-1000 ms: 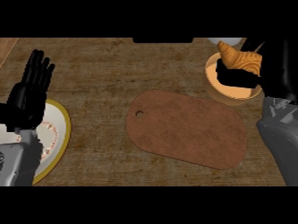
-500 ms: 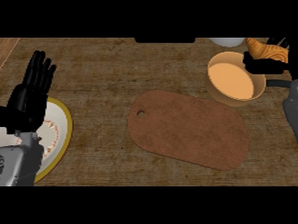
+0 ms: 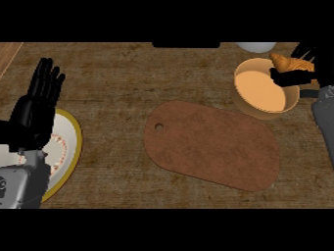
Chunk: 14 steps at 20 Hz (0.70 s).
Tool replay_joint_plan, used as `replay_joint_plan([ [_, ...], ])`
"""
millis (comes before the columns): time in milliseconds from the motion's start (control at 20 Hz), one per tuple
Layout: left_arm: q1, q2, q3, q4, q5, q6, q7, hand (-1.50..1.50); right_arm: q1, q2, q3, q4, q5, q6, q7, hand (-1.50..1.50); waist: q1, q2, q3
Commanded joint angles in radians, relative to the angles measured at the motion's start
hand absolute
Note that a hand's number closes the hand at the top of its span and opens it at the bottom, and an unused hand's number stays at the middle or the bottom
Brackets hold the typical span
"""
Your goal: Pick the croissant from the cutting board and place it in the pot
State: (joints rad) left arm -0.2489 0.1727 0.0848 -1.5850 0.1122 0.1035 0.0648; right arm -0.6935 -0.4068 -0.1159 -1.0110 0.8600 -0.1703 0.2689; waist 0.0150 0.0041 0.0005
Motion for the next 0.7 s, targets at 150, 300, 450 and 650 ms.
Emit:
replay_joint_plan([
  [150,-0.04,0.016,0.02,-0.003,0.02,-0.009,0.049,0.0,-0.095,0.021,-0.062,0.238,-0.127,0.079,-0.176,-1.5,0.005,0.002,0.0],
  [300,-0.013,0.036,0.038,-0.015,0.033,-0.039,0.025,0.0,-0.086,0.007,-0.084,0.262,-0.156,0.052,-0.306,-1.5,0.001,0.0,0.0],
  [450,-0.038,0.053,0.074,0.041,0.054,-0.06,-0.01,0.0,-0.105,0.021,-0.129,0.25,-0.205,0.0,-0.365,-1.5,-0.002,0.0,0.0],
  [650,-0.051,-0.011,0.027,0.083,-0.009,0.008,-0.039,0.0,-0.128,0.08,-0.213,0.202,-0.327,-0.006,-0.345,-1.5,-0.014,-0.003,0.0],
])
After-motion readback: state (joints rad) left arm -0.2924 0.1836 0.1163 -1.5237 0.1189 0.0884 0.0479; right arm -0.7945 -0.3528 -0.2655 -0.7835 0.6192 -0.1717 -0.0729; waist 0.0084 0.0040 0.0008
